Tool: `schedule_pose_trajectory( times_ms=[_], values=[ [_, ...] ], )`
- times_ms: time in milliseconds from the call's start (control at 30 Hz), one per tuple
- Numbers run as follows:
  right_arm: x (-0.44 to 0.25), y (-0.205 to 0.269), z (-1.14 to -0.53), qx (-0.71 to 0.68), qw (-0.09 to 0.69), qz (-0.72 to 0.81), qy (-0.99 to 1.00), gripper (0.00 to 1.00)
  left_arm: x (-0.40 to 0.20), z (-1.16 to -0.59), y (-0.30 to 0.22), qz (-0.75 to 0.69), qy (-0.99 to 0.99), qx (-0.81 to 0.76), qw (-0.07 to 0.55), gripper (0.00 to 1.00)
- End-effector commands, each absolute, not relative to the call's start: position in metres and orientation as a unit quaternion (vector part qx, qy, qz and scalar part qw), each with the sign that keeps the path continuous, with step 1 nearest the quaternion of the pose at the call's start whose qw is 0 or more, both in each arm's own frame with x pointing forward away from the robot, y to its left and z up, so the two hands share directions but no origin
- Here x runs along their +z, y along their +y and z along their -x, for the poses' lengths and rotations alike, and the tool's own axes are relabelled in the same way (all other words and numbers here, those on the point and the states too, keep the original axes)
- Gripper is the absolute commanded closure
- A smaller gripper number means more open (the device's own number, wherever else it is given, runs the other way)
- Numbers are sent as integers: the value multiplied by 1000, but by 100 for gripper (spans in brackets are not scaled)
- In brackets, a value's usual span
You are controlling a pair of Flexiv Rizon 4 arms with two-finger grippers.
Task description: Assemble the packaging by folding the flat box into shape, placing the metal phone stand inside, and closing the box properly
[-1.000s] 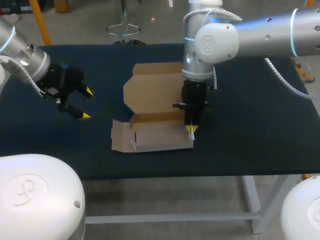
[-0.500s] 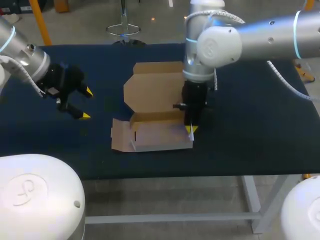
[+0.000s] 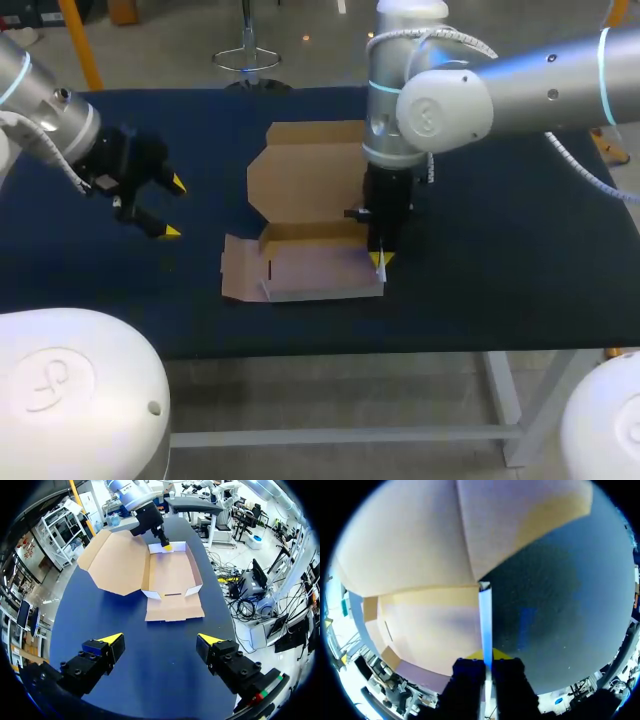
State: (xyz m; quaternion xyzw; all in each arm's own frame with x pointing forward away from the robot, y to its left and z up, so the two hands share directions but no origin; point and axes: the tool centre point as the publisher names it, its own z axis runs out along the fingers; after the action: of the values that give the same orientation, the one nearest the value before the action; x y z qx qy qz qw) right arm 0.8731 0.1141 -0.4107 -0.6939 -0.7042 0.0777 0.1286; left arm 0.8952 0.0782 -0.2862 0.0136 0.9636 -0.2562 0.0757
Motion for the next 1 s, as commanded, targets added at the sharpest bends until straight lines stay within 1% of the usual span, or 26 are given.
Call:
schedule_pose_trajectory(
  times_ms=[33, 133, 567, 667, 767, 1000],
  values=[
    [-411, 111, -867, 60, 116, 697, -705, 95, -286, -895, 78, -13, 964, -254, 74, 0],
    [-412, 110, -868, 55, 110, 699, -704, 88, -286, -895, 78, -13, 964, -254, 74, 0],
    [-413, 111, -870, 29, 69, 706, -705, 91, -286, -895, 78, -13, 964, -254, 74, 0],
    [-415, 110, -871, 26, 65, 706, -705, 87, -286, -895, 78, -13, 964, -254, 74, 0],
    [-417, 109, -872, 21, 63, 708, -703, 85, -286, -895, 78, -13, 964, -254, 74, 0],
    [-419, 109, -874, 12, 45, 712, -701, 90, -286, -895, 78, -13, 964, -254, 74, 0]
  ],
)
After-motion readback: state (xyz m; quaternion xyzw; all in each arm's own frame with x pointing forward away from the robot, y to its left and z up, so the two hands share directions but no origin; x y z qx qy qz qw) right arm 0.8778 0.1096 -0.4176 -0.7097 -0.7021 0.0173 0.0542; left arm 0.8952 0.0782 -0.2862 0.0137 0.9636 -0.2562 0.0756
